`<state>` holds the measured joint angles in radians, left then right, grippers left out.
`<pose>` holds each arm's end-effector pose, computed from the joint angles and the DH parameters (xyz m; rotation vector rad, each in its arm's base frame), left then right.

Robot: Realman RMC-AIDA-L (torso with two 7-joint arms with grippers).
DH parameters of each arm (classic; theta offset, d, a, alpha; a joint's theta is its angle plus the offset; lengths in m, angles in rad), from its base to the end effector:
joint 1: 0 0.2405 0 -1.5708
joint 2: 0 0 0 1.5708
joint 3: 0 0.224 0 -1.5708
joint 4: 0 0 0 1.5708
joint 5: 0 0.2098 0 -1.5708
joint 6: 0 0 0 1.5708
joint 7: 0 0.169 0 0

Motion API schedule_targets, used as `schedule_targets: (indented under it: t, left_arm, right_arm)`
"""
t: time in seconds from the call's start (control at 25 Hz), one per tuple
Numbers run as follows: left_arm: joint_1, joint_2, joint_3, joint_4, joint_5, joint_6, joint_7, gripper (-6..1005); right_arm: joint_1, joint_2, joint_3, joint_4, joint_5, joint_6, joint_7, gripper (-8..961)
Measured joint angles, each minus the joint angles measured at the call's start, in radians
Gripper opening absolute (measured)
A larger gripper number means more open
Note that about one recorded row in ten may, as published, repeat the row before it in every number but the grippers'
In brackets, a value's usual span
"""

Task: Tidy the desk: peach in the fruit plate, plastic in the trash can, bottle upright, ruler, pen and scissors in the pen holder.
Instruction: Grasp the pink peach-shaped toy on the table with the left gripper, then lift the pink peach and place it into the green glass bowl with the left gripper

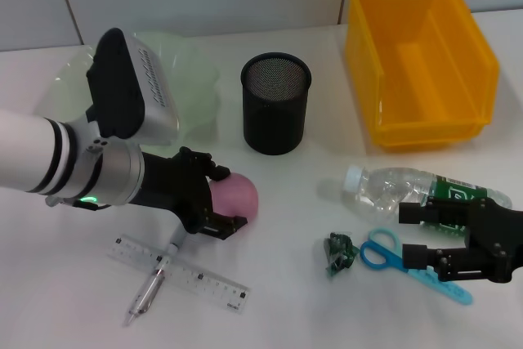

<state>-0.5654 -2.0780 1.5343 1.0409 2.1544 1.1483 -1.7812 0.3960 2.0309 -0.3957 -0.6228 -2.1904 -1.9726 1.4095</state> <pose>-0.1653 0.3447 -0.0785 -2.9188 -0.1372 0.1248 0.2626 0.2408 0.0307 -2.7763 0.8967 0.9563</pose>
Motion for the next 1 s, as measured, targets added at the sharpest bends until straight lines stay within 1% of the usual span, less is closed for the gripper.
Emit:
schedule_targets:
  t: [0.28,0.84,1.0]
  left_arm:
    - [-0.010,-0.001,0.015,-0.013,0.007,-0.018,-0.008,679]
    - [-0.004,0.000,0.024,-0.007,0.006,-0.039,-0.012,634]
    - [0.001,0.002,0.012,0.017,-0.002,-0.015,-0.022,459]
  right_arm:
    - [0.007,-0.001,0.000,0.000,0.000,0.004,0.001,819]
    - [0.011,-0.001,0.000,0.000,0.000,0.011,0.003,819]
    - [0.011,0.000,0.001,0.000,0.000,0.011,0.003,819]
